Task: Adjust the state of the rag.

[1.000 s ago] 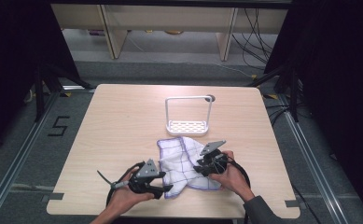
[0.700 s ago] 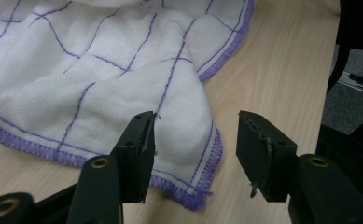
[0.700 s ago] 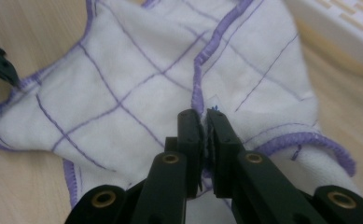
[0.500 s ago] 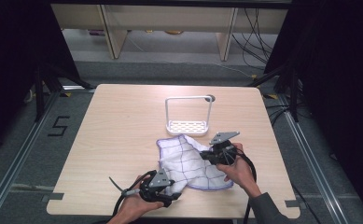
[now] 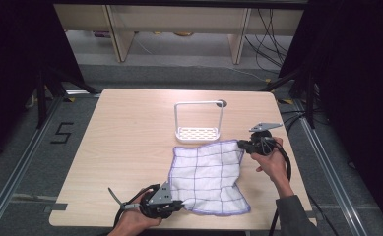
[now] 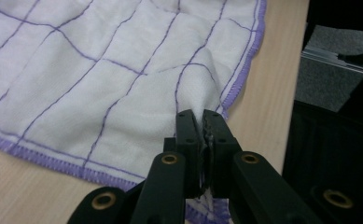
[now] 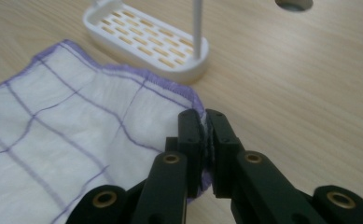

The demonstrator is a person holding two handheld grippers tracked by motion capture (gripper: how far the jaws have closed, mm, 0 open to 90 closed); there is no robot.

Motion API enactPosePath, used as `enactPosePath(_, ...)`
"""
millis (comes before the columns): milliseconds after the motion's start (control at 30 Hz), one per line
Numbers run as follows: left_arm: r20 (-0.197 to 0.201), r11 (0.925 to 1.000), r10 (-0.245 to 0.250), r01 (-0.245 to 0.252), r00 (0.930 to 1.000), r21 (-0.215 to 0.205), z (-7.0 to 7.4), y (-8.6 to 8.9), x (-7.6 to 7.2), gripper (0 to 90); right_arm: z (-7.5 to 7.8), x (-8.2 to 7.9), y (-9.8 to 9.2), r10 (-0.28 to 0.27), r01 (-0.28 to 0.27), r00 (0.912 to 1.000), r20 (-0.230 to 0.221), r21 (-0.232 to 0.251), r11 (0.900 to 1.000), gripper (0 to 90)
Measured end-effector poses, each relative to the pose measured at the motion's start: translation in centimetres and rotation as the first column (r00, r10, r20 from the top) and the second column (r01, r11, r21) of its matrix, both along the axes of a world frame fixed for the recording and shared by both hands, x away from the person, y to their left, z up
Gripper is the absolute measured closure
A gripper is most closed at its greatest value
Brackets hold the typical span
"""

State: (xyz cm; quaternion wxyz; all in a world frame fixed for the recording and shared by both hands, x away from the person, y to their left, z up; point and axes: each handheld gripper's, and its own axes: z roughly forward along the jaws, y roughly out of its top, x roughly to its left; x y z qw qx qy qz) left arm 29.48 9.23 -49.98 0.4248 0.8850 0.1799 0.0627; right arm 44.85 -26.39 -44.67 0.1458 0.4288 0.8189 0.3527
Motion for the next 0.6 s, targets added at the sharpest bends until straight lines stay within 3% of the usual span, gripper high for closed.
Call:
enactPosePath(33, 0.000, 1.0000, 0.000, 0.000, 1.0000, 0.000, 0.0, 0.0, 0.0, 85.4, 0.0, 0.0, 0.0, 0.000, 0.000, 1.0000, 0.000, 0.000, 1.000, 85.6)
enactPosePath(67, -0.006, 0.9998, -0.011, 0.011, 0.9999, 0.016, -0.2, 0.3, -0.2, 85.3, -1.6, 0.8, -0.1, 0.001, -0.001, 1.0000, -0.006, -0.027, 1.000, 85.6)
enactPosePath(100, -0.036, 1.0000, 0.002, -0.002, 0.9994, -0.008, -0.5, 0.2, -0.5, 85.2, -2.1, 0.9, 0.1, -0.011, 0.011, 0.9997, -0.020, -0.021, 1.000, 85.6)
enactPosePath(133, -0.014, 0.9995, -0.018, 0.018, 0.9997, 0.026, -0.4, 0.3, -0.4, 85.1, -2.6, 1.0, 0.1, -0.014, 0.012, 0.9991, -0.040, -0.045, 0.999, 85.5)
enactPosePath(200, -0.026, 0.9998, -0.011, 0.011, 0.9996, 0.015, -0.7, 0.2, -0.5, 85.0, -3.4, 1.3, 0.2, -0.022, 0.016, 0.9977, -0.064, -0.087, 0.996, 84.8)
enactPosePath(233, -0.026, 0.9998, -0.011, 0.011, 0.9996, 0.015, -0.7, 0.2, -0.5, 84.9, -3.4, 1.3, 0.2, -0.022, 0.016, 0.9977, -0.064, -0.087, 0.996, 84.8)
enactPosePath(300, -0.026, 0.9997, -0.011, 0.011, 0.9996, 0.021, -0.6, 0.2, -0.5, 84.7, -3.5, 1.3, 0.4, -0.056, 0.049, 0.9955, -0.076, -0.090, 0.995, 73.9)
enactPosePath(333, -0.023, 0.9998, -0.010, 0.010, 0.9997, 0.016, -0.7, 0.2, -0.4, 84.7, -3.6, 1.3, 0.4, -0.069, 0.064, 0.9966, -0.047, -0.089, 0.994, 68.0)
enactPosePath(367, -0.025, 0.9996, -0.009, 0.010, 0.9996, 0.027, -0.7, 0.3, -0.4, 84.6, -3.1, 1.1, 0.3, -0.079, 0.072, 0.9955, -0.053, -0.112, 0.991, 65.0)
enactPosePath(400, -0.023, 0.9999, -0.010, 0.010, 0.9997, 0.011, -0.7, 0.3, -0.4, 84.6, -2.7, 1.1, 0.0, -0.067, 0.065, 0.9977, -0.012, -0.129, 0.989, 61.4)
enactPosePath(467, -0.023, 0.9999, -0.005, 0.005, 0.9997, 0.015, -0.6, 0.4, -0.3, 84.3, -2.2, 0.7, 0.1, -0.086, 0.083, 0.9960, -0.025, -0.122, 0.989, 58.1)
enactPosePath(500, -0.015, 0.9995, -0.007, 0.007, 0.9999, 0.031, -0.6, 0.6, -0.2, 84.3, -1.5, 0.1, 0.0, -0.098, 0.095, 0.9951, -0.015, -0.128, 0.987, 56.0)
enactPosePath(533, -0.023, 0.9999, 0.000, 0.000, 0.9997, 0.015, -0.6, 0.6, -0.2, 84.1, -0.7, -1.7, -0.2, -0.068, 0.067, 0.9977, -0.003, -0.167, 0.984, 54.7)
enactPosePath(600, -0.019, 0.9998, 0.000, 0.000, 0.9998, 0.022, -0.6, 0.6, -0.2, 84.1, -0.5, -3.8, -0.1, -0.057, 0.052, 0.9981, -0.023, -0.177, 0.983, 54.3)
